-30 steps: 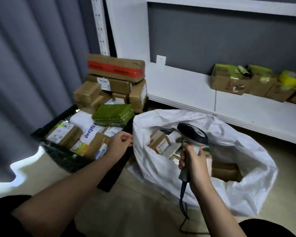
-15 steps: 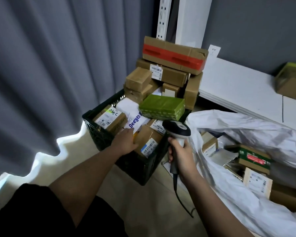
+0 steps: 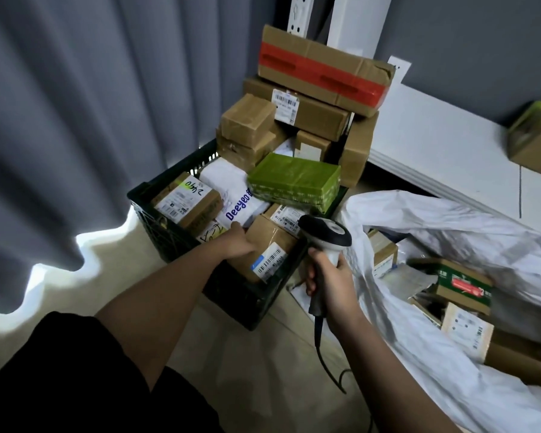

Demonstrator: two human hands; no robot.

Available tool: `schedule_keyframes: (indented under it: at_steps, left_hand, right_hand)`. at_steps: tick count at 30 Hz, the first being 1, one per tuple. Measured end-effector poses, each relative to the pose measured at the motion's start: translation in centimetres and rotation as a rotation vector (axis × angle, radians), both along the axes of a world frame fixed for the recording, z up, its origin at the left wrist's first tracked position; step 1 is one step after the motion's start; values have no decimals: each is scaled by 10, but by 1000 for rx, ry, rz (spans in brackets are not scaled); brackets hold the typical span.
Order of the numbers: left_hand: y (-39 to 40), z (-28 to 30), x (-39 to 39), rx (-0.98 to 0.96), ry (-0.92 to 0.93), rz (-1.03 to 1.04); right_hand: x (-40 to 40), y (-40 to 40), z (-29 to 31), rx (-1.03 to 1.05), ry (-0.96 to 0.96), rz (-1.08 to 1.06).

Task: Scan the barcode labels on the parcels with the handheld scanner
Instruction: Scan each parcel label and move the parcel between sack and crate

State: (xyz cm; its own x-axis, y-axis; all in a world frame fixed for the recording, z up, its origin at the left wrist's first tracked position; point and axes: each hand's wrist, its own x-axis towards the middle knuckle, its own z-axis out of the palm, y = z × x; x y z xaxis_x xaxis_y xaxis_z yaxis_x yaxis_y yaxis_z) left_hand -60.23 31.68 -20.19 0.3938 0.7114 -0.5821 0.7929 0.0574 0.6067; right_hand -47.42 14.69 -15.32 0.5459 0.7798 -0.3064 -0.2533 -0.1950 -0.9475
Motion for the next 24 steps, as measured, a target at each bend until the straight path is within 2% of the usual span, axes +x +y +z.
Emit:
schedule_keyframes:
  at_steps: [5, 9, 11, 13, 18, 21, 24]
  left_hand:
    - [-5, 14, -13, 162, -193, 60]
    - [-28, 52, -18, 272, -446, 351]
    - [-46, 78, -20, 268, -561, 435]
    - [-66, 104, -20, 228, -622, 399]
    - [-123, 153, -12, 201, -612, 134]
    - [-148, 171, -2, 128, -636, 24]
    - [-166, 186, 11, 107, -668, 0]
  right_hand:
    - [1, -16, 9, 37, 24, -16]
    - [6, -36, 16, 59, -5, -53]
    - [7, -47, 23, 63, -60, -75]
    - [8, -61, 34, 95, -78, -122]
    - [18, -93, 67, 236, 14, -267]
    - [31, -111, 78, 247, 48, -264]
    - [43, -132, 83, 230, 63, -249]
